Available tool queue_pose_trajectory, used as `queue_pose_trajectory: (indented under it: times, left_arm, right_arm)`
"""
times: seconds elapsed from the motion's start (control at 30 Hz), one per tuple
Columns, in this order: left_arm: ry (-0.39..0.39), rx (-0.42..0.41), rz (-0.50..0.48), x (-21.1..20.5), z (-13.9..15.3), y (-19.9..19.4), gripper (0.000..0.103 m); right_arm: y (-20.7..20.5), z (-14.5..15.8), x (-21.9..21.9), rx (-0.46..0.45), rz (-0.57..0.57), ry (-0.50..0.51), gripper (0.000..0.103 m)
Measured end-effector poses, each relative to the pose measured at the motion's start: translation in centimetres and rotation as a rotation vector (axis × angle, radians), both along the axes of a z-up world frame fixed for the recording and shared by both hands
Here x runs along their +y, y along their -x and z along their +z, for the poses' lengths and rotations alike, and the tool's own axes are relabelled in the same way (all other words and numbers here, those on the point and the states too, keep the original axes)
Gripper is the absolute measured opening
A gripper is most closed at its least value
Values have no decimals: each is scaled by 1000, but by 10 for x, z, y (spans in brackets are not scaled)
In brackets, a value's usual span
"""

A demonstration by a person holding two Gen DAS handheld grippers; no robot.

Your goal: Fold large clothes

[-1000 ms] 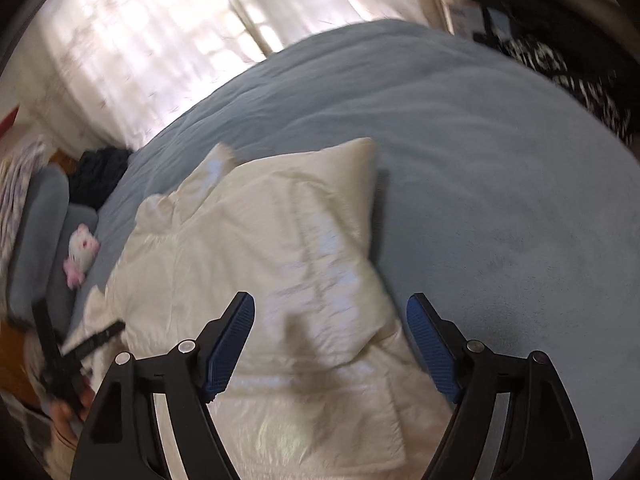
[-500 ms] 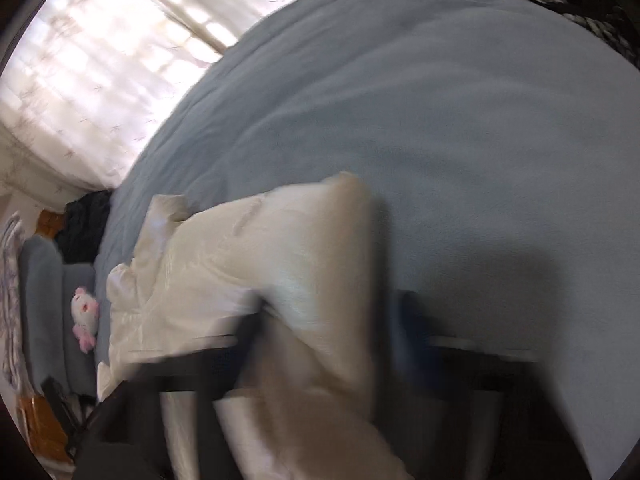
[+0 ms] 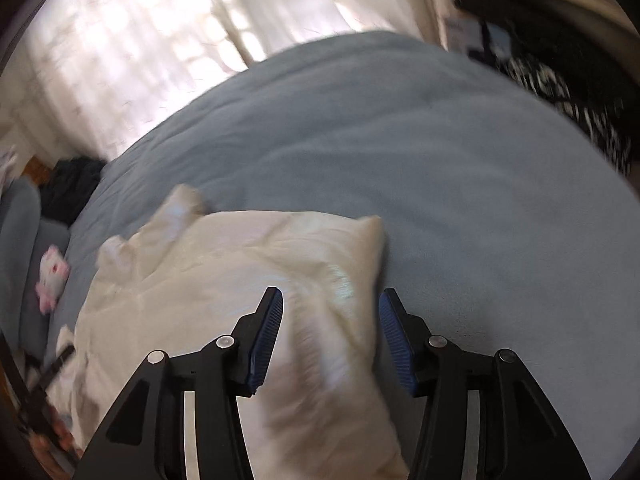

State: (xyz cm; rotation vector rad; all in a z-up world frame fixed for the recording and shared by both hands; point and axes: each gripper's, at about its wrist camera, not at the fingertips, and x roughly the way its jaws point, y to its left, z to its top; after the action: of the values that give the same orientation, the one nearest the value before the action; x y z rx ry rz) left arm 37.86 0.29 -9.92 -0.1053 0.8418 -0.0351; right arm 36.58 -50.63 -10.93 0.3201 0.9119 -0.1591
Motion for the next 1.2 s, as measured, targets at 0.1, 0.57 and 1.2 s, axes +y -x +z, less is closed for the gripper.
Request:
queue_pose_trajectory:
  times: [0.1,0.57,1.2]
  left_arm:
    - [34,21,-29,-22,9,2,15]
    - [-99,127,-116,-106,-69,-6,17]
    - [-21,75,-58,-33,29,90,64]
  right_arm:
    - [-3,11,41,-11,84,13,51]
    - [-1,-53,125,96,263,109,51]
    - [163,40,24,58,-16,44,57]
